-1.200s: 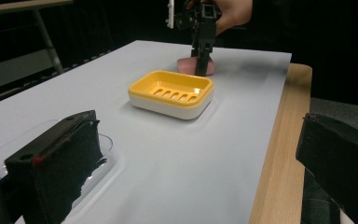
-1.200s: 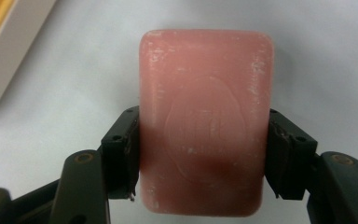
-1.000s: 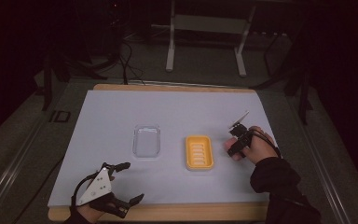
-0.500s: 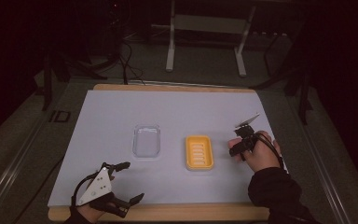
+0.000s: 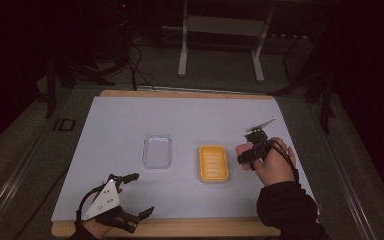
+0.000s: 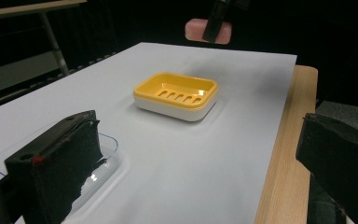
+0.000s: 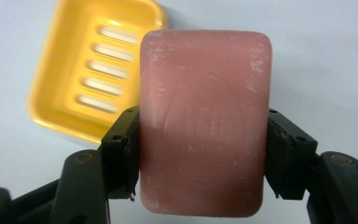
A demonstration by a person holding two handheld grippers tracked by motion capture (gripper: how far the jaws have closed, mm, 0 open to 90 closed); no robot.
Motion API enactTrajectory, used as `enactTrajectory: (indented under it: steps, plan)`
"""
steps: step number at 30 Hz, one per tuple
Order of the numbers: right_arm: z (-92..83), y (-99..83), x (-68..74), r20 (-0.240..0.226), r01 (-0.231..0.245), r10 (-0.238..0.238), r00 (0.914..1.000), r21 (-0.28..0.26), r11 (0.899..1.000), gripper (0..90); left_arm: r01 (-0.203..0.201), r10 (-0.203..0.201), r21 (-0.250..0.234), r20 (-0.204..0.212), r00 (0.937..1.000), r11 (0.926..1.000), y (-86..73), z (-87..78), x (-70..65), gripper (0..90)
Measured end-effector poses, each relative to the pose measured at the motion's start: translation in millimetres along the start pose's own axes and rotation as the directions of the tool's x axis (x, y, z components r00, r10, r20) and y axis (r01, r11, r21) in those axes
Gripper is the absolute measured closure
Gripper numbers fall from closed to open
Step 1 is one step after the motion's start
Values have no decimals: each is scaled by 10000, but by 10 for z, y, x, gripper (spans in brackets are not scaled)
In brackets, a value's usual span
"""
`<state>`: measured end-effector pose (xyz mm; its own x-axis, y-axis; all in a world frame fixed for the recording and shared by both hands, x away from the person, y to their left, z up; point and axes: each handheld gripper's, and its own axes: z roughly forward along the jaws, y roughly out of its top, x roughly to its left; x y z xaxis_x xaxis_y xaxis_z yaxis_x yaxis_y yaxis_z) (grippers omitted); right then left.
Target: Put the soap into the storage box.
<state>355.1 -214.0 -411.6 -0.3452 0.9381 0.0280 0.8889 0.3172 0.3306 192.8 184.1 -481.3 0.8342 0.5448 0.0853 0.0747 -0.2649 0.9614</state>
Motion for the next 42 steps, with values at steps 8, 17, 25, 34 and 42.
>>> enactTrajectory:
  steps: [8, 17, 25, 34, 42]
  plan:
    - [0, 99, 319, -626, -89, 83, 9980, -93, 9999, 377, 9, -9, -30, -5, 10000, 10000, 2, -9, -2, 6]
    - [202, 176, 606, -1028, -339, 324, 9942, -124, 9993, 377, 16, -15, -136, 77, 10000, 9999, 8, -18, -9, 6]
    - [465, 165, 692, -1291, -823, 809, 9883, -56, 9966, 377, 1, 0, -141, 79, 10000, 9999, 9, -23, -9, 5]
    - [723, 159, 762, -554, -663, 676, 9962, 247, 9975, 376, -17, 19, -165, 104, 9999, 9999, 10, -25, -11, 5]
    - [899, 128, 781, -303, -580, 592, 9978, 375, 9976, 376, -29, 30, -130, 110, 9999, 9999, 9, -22, -13, 6]
